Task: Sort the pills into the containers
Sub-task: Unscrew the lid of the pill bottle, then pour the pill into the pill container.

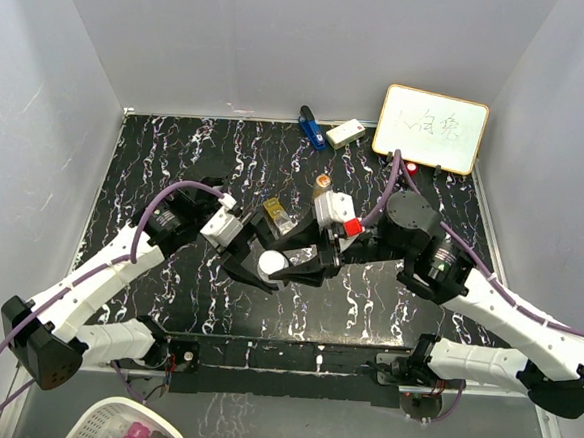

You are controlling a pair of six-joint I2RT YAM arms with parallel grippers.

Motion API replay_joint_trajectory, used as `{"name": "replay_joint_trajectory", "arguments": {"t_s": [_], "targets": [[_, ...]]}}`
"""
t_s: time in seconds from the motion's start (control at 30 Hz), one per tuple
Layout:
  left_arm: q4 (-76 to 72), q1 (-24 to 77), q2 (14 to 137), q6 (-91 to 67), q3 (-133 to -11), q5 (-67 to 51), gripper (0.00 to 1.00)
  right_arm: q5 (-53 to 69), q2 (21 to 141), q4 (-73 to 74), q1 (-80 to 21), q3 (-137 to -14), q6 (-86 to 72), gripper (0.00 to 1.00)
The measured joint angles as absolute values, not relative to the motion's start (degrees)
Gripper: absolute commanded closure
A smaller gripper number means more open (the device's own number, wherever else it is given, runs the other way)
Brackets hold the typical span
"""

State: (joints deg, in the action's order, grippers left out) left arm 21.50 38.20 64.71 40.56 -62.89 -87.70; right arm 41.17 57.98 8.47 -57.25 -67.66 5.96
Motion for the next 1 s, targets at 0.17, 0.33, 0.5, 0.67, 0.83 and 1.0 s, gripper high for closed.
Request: {"name": "replay_joint_trajectory", "arguments": {"t_s": [0.17, 0.33, 0.5, 0.67, 0.83, 1.0], "targets": [[22.87, 38.22, 64.95, 41.21, -62.74, -87.39, 1.00, 39.35, 58.08, 4.60, -56.97, -68.62, 5.89, 0.53], [19.49, 38.28, 65.04, 37.89, -61.63, -85.89, 1.00, 36.14, 55.11, -0.67, -56.55, -68.79, 5.91, 0.87], [10.37, 38.28, 65.06, 30.33, -58.15, -82.59, 1.00, 33.26, 52.64, -2.79, -56.55, -68.66, 5.61, 1.00], [2.61, 38.28, 65.14, 23.68, -55.00, -75.50, 1.00, 28.56, 52.49, -3.18, -56.55, -67.96, 5.37, 1.00], [-1.65, 38.28, 65.21, 19.77, -51.99, -63.68, 1.00, 13.52, 52.60, -3.11, -56.58, -64.51, 3.66, 0.99], [-7.40, 38.41, 65.28, 15.66, -47.81, -44.03, 1.00, -8.64, 54.50, -1.41, -56.55, -60.62, 0.16, 0.87]]}}
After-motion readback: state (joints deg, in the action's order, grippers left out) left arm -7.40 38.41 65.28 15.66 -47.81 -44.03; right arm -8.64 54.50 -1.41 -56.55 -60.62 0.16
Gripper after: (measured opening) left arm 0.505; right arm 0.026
